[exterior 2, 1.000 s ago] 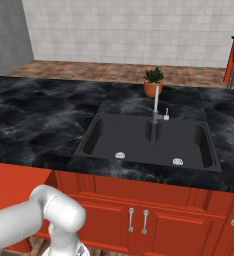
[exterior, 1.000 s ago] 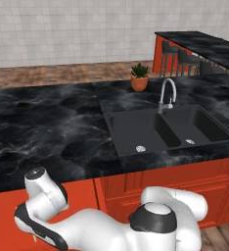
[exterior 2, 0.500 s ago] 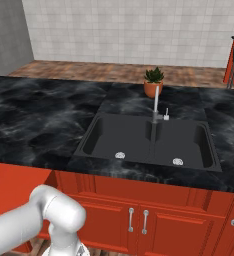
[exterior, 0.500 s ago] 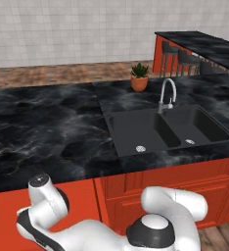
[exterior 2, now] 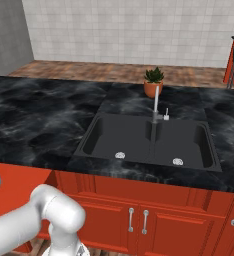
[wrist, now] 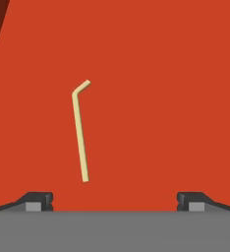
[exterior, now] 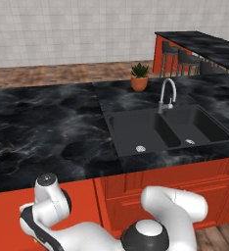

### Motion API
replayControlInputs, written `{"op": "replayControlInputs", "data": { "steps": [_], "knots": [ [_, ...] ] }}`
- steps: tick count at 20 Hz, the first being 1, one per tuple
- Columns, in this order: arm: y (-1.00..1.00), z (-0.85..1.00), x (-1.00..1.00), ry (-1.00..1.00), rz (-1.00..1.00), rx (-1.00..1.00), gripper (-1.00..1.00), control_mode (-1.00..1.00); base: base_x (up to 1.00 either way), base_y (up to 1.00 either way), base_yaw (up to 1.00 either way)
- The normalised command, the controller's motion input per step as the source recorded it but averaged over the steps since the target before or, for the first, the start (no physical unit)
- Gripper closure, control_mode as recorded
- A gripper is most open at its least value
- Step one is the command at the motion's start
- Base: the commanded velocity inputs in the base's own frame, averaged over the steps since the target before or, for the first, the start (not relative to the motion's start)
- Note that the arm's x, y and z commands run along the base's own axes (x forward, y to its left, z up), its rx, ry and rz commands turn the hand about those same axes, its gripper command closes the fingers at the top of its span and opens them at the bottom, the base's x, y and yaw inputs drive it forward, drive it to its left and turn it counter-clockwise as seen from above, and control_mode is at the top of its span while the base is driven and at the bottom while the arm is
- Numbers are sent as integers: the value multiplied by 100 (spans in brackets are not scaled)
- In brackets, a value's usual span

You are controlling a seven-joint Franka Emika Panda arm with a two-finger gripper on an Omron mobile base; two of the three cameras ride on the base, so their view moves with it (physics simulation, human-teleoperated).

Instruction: Take a straw from the drawer in front and place it inside the glass cup on the dining counter.

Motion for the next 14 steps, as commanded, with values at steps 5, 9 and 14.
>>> {"op": "replayControlInputs", "data": {
  "steps": [5,9,14],
  "knots": [
    [17,-10,21,0,0,0,-100,-100,0,0,0],
    [35,-19,12,0,0,0,-100,-100,0,0,0],
    [39,-20,12,0,0,0,-100,-100,0,0,0]
  ]
}}
